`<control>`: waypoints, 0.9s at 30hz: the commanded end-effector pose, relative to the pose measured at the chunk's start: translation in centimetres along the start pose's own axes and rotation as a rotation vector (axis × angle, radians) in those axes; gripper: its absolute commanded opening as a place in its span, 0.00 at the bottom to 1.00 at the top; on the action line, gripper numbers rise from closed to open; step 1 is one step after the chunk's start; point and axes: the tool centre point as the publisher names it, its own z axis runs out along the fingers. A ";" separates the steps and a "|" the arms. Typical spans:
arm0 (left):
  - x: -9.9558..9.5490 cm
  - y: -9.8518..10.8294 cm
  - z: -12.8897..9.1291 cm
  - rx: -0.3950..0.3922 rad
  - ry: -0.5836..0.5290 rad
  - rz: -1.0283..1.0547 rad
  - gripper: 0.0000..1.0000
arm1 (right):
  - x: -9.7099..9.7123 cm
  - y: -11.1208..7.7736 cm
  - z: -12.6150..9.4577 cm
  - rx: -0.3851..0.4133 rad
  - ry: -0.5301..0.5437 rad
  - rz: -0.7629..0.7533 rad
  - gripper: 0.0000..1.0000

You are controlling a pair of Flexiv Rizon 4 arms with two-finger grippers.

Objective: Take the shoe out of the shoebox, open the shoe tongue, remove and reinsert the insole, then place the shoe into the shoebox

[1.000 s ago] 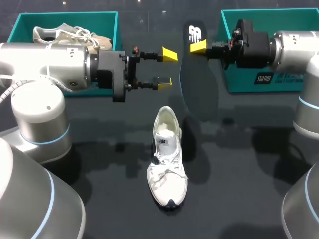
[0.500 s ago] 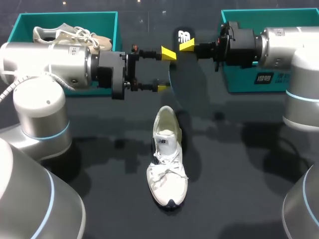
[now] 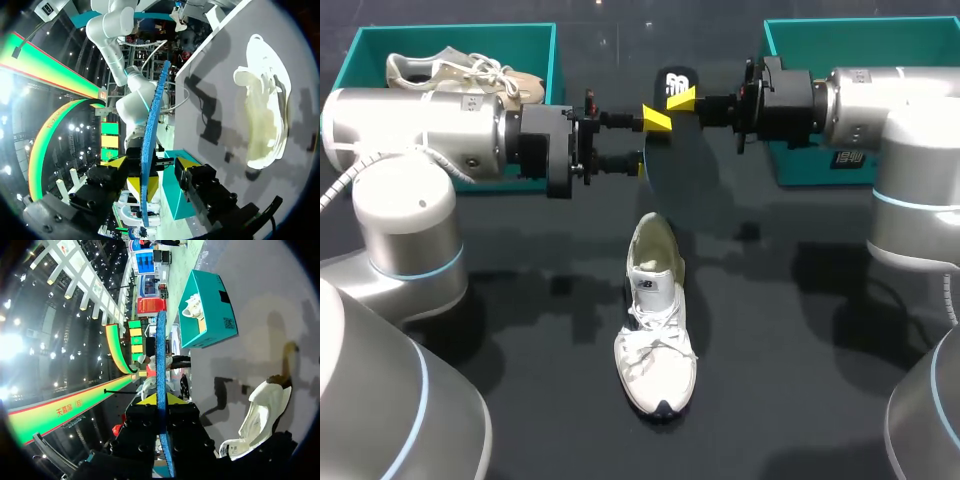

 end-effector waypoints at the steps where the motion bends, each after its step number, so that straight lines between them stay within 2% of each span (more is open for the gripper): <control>1: 0.2 -0.1 0.8 -0.006 -0.001 -0.001 0.47 | 0.0 -0.1 0.1 -0.001 -0.003 0.000 0.00; 16: -0.5 -1.2 1.6 -0.010 -0.016 0.027 0.32 | 0.0 -0.1 0.1 -0.001 -0.003 0.000 0.00; 21: -0.3 -1.3 1.8 -0.016 -0.012 0.029 0.19 | 0.0 -0.1 0.1 -0.001 -0.003 0.000 0.00; 24: -0.3 -1.3 2.0 -0.026 -0.011 0.031 0.00 | 0.0 -0.1 0.1 -0.001 -0.003 0.000 0.00; 27: -0.3 -1.3 2.1 -0.033 -0.010 0.035 0.00 | 0.0 -0.1 0.1 -0.001 -0.003 0.000 0.00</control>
